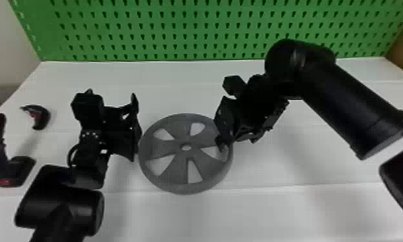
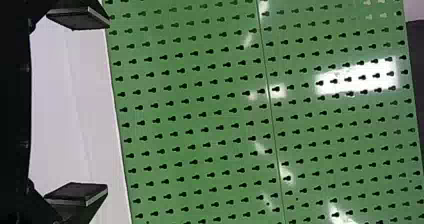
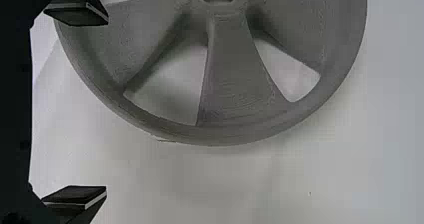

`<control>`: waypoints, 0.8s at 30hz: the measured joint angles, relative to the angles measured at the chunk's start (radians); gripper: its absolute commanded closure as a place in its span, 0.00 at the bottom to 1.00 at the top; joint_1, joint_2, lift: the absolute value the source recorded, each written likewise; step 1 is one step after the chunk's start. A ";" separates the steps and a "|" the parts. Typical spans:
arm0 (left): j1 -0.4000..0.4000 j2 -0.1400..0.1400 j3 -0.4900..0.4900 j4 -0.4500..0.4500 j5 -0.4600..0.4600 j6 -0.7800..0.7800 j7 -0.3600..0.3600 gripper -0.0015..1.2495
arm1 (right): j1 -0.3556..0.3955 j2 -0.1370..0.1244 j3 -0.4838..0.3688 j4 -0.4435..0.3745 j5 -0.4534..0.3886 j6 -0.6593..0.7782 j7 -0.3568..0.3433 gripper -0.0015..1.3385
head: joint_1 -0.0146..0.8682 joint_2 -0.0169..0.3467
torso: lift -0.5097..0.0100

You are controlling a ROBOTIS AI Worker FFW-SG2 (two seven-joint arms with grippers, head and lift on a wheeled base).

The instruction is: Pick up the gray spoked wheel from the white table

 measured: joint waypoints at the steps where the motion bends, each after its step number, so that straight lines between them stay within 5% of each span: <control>1: 0.000 0.000 -0.001 0.001 -0.001 0.000 0.000 0.10 | -0.001 0.004 -0.003 0.011 -0.017 -0.008 -0.037 0.08 | 0.89 0.15 | 0.78; 12: 0.003 0.001 -0.003 0.002 -0.003 0.000 0.000 0.10 | 0.001 0.033 -0.107 0.065 -0.123 -0.034 -0.233 0.08 | 0.89 0.15 | 0.78; 24: 0.003 0.002 -0.008 0.004 -0.009 0.000 0.000 0.10 | 0.047 0.113 -0.368 0.089 -0.091 -0.032 -0.435 0.08 | 0.89 0.15 | 0.78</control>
